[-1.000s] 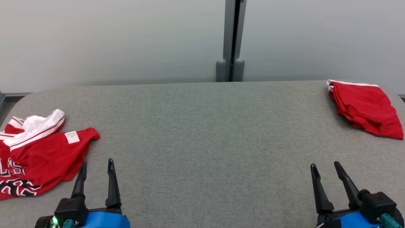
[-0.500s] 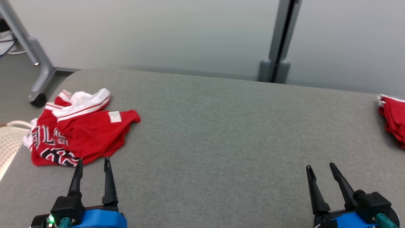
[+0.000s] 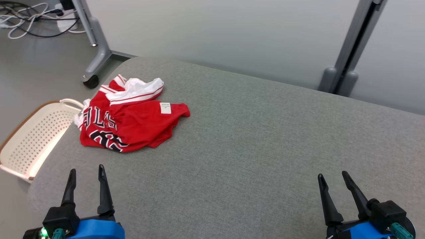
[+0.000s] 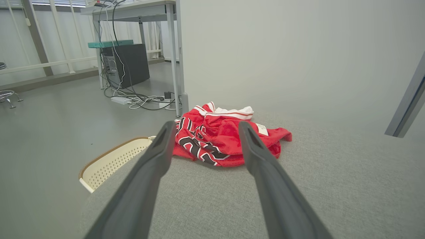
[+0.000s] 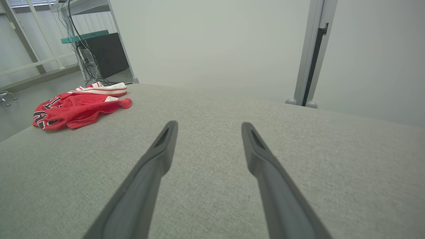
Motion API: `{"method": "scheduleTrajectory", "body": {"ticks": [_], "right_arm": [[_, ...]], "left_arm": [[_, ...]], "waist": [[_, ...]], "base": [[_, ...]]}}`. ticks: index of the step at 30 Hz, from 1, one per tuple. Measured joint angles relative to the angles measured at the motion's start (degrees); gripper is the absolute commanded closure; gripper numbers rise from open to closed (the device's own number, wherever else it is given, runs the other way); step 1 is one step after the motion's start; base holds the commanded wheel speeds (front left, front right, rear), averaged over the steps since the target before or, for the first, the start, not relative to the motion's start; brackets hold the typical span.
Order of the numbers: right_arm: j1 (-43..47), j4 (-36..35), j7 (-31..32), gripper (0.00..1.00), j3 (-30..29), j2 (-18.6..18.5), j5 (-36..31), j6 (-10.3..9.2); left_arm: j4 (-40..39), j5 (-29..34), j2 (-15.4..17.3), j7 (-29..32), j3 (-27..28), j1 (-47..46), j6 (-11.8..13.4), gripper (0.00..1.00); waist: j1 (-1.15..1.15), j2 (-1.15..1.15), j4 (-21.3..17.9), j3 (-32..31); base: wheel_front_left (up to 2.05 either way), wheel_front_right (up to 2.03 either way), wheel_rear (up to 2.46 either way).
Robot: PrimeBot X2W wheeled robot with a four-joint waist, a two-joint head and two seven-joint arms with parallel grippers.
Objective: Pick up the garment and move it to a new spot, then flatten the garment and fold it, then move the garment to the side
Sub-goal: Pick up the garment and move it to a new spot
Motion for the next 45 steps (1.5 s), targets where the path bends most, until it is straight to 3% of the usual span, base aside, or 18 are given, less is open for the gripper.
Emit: {"method": "scheduleTrajectory", "body": {"ticks": [11,17,23,35,45], "right_arm": [[0.0,0.44,-0.01,0.0,0.89,-0.03,0.1,0.0],[-0.14,-0.12,0.04,0.0,1.44,-0.47,0.35,0.0],[-1.94,-3.6,1.15,0.0,1.62,-1.78,-0.03,0.0],[-7.19,-18.64,6.21,0.0,0.34,-5.92,-2.71,-0.01],[-7.33,-28.59,9.51,0.0,-3.1,-7.49,-3.76,-0.01]], "left_arm": [[-0.14,-0.12,0.05,0.0,0.98,0.4,0.62,0.0],[0.51,-1.03,-0.2,0.0,1.66,-0.16,1.22,0.0],[1.93,-2.75,0.19,0.0,4.34,-7.6,1.13,0.0],[9.57,-4.42,7.13,-0.07,9.99,-29.7,0.75,0.0],[25.29,-5.16,14.78,-0.05,12.69,-43.06,0.52,0.0]], "waist": [[0.0,0.0,2.7,-0.03],[0.0,0.0,1.53,0.69],[0.0,0.0,-1.18,4.28],[0.02,0.02,-10.28,19.08],[0.02,0.02,-13.9,28.08]], "base": [[0.0,0.0,0.0],[0.0,0.0,0.0],[0.0,0.0,0.0],[0.0,0.0,0.0],[0.0,0.0,0.0]]}}
